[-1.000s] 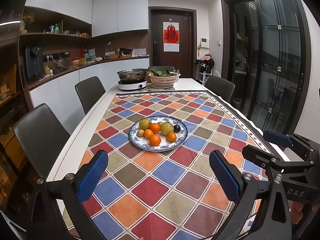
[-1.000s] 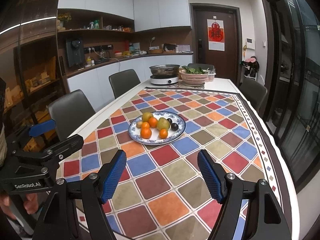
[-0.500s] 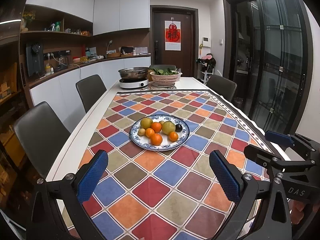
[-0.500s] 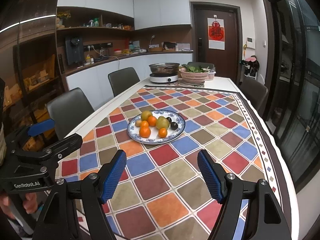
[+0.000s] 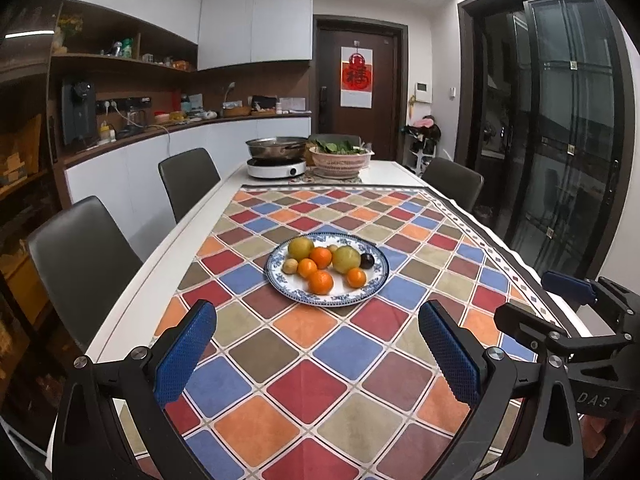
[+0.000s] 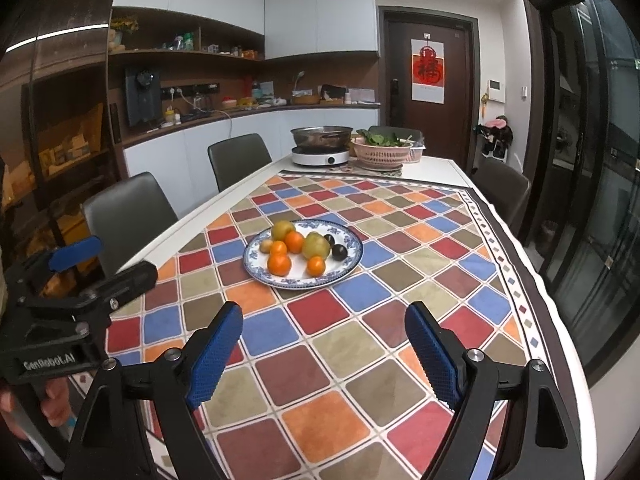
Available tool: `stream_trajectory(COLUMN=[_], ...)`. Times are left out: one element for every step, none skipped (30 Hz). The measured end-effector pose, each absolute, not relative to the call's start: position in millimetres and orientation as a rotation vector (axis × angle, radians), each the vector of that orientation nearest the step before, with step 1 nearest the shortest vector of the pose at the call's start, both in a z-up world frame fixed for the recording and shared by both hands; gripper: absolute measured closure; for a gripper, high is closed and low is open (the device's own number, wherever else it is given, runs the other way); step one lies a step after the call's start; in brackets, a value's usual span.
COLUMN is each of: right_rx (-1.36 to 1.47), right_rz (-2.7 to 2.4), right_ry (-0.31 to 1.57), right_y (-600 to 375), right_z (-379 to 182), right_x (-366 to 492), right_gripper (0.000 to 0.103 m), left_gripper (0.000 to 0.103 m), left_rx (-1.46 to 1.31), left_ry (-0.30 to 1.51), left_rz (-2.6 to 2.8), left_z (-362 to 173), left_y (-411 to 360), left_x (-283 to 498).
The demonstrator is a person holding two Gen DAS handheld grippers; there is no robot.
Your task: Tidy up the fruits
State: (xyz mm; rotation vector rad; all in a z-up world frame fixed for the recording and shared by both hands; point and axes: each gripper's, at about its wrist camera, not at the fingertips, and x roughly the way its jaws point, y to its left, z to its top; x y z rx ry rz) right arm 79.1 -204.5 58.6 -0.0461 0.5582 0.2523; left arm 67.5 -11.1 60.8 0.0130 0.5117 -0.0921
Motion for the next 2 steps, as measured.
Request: stream_trajectory(right_rx=[-0.048, -0.047], right_rz=[0.254, 0.257], right_ry=[0.563, 0.566], right_y=[-204.1, -204.0], right_z=[57.2, 55.8], right_x=[79.8, 80.0], right_gripper=[0.019, 0.019], left_gripper=[0.000, 0.000], left_rx=[0.014, 0.017], left_ry=[0.517, 0.518], left_rz=[-0.098, -0.098], left_z=[59.3, 58.4], left_y=[-11.9, -12.5], left_x=[67.9, 67.4])
